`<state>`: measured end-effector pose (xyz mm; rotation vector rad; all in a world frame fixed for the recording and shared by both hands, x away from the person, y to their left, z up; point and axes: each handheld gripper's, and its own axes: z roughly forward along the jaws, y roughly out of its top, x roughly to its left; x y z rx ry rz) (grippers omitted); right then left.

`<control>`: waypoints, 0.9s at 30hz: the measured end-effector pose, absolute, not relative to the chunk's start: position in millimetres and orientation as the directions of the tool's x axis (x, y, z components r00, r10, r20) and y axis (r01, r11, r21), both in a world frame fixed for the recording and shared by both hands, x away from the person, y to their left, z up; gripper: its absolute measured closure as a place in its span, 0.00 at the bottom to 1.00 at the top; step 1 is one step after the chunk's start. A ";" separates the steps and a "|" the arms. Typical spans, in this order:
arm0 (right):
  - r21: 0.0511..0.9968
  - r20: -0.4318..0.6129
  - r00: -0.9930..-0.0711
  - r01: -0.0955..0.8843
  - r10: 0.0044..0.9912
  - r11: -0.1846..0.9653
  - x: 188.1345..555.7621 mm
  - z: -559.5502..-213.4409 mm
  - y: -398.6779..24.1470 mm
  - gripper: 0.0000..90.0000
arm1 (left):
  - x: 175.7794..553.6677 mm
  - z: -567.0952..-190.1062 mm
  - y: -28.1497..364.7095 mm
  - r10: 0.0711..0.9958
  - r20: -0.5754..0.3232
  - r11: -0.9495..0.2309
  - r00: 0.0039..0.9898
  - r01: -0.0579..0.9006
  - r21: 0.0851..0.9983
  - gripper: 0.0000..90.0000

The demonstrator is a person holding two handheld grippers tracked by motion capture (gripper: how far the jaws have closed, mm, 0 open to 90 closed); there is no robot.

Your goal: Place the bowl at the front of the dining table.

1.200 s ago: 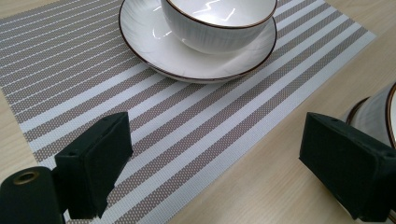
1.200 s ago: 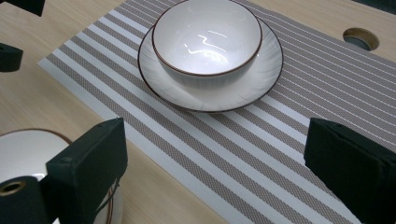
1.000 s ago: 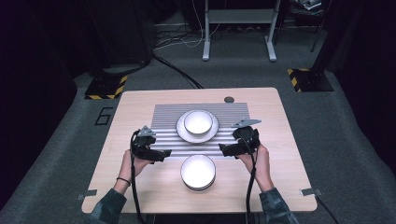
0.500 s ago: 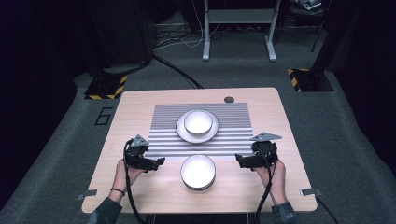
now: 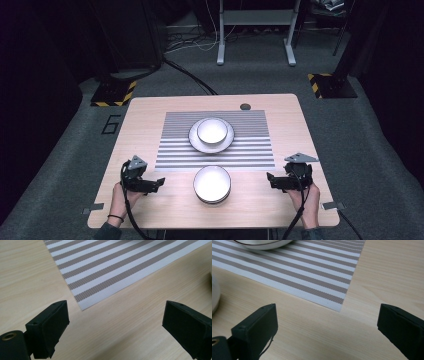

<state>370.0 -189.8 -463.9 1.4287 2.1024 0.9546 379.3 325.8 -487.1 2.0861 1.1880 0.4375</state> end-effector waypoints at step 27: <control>0.716 0.001 -0.328 0.659 0.945 0.228 370.4 -529.8 -239.3 0.00 | 357.8 -531.2 361.0 0.891 -0.007 -0.312 0.454 0.623 0.717 0.03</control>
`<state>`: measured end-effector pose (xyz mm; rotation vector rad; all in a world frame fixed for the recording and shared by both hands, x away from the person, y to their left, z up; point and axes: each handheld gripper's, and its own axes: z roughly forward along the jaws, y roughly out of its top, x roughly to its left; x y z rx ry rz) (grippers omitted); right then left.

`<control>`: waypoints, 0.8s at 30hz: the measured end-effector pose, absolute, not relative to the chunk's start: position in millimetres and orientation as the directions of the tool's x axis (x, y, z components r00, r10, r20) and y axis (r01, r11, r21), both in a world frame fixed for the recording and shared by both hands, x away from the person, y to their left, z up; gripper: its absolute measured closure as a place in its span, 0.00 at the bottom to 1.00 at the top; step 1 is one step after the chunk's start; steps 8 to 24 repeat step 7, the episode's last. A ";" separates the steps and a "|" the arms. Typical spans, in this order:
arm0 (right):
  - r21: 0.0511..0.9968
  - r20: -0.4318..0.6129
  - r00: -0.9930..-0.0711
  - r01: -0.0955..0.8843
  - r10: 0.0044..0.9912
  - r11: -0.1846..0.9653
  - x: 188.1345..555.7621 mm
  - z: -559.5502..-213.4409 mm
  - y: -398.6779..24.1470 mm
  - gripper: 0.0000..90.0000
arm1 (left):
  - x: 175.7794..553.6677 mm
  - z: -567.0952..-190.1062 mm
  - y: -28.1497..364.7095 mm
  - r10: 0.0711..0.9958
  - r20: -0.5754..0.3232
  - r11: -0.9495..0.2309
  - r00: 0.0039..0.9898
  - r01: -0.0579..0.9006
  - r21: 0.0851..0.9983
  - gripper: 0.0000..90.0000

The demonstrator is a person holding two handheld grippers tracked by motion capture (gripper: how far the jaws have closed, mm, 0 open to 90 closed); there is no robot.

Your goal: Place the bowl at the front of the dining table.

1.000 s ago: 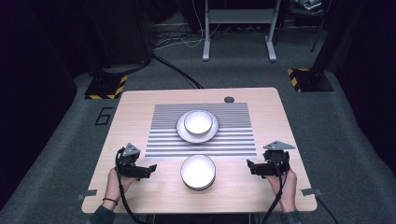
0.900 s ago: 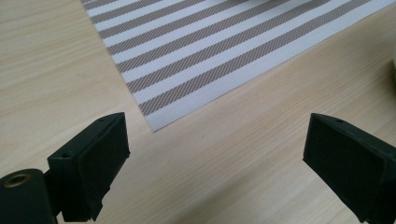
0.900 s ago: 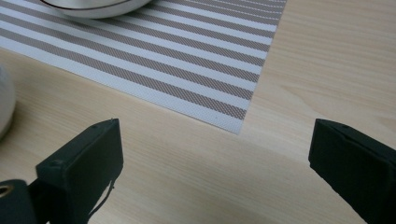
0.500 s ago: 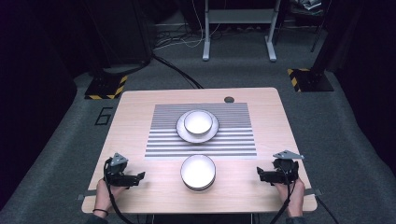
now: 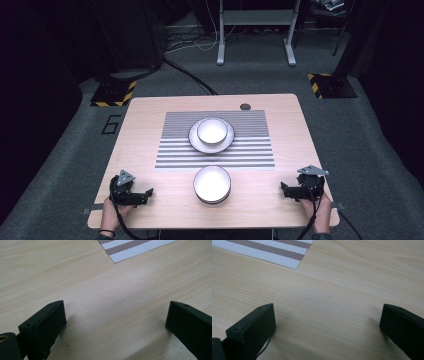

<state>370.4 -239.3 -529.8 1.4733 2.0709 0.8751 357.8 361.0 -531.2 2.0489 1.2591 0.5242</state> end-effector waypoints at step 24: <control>0.717 0.003 -0.318 0.662 0.948 0.219 369.9 -529.9 -238.7 0.00 | 369.6 -531.4 363.9 0.901 -0.005 -0.300 0.433 0.631 0.716 0.01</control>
